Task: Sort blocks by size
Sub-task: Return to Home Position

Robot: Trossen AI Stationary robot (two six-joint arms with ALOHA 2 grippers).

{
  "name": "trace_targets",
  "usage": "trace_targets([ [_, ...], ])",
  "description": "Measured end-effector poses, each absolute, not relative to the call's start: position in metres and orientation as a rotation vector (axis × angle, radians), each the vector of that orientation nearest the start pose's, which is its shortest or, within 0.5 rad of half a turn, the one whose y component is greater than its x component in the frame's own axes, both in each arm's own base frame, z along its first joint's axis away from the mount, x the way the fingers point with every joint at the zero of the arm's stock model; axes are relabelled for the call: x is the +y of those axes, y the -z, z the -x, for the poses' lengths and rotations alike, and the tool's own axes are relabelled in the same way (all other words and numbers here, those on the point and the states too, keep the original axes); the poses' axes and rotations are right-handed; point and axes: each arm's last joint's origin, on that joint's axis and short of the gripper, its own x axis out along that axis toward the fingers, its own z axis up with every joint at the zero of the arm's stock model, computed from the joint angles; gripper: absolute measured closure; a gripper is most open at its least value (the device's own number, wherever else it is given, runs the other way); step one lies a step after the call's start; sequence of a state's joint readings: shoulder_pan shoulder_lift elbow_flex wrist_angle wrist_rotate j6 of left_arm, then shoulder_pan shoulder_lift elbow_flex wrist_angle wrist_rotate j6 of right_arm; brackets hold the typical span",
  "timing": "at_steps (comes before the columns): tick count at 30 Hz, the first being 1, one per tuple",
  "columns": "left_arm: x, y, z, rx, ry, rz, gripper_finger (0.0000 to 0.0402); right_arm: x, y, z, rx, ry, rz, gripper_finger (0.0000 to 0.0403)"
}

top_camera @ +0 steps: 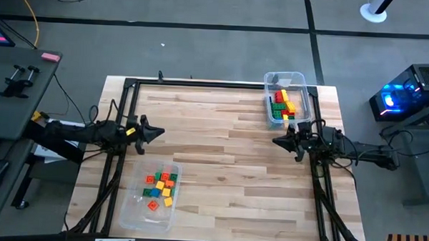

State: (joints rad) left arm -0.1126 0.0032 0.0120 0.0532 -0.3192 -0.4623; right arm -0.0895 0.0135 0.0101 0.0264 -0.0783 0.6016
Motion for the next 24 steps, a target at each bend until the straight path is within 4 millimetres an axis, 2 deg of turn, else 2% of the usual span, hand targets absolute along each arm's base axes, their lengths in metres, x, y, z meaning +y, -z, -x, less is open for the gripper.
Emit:
trace_targets([
  [5,0.0047,-0.1721,-0.096,-0.074,-0.251,0.136,0.0401,-0.0065,-0.1685,-0.0976,-0.026,0.004,-0.599,0.0398],
  [9,0.0056,-0.1702,-0.0967,-0.035,-0.172,-0.039,0.0401,-0.0065,-0.1683,-0.0976,-0.025,0.004,-0.599,0.0398],
  [15,0.001,-0.1678,-0.0972,-0.013,-0.006,-0.02,0.0401,-0.0065,-0.1683,-0.0976,-0.025,0.004,-0.599,0.0398],
  [24,0.0008,-0.1679,-0.0972,-0.014,-0.001,0.023,0.0401,-0.0065,-0.1683,-0.0976,-0.025,0.004,-0.599,0.0398],
])
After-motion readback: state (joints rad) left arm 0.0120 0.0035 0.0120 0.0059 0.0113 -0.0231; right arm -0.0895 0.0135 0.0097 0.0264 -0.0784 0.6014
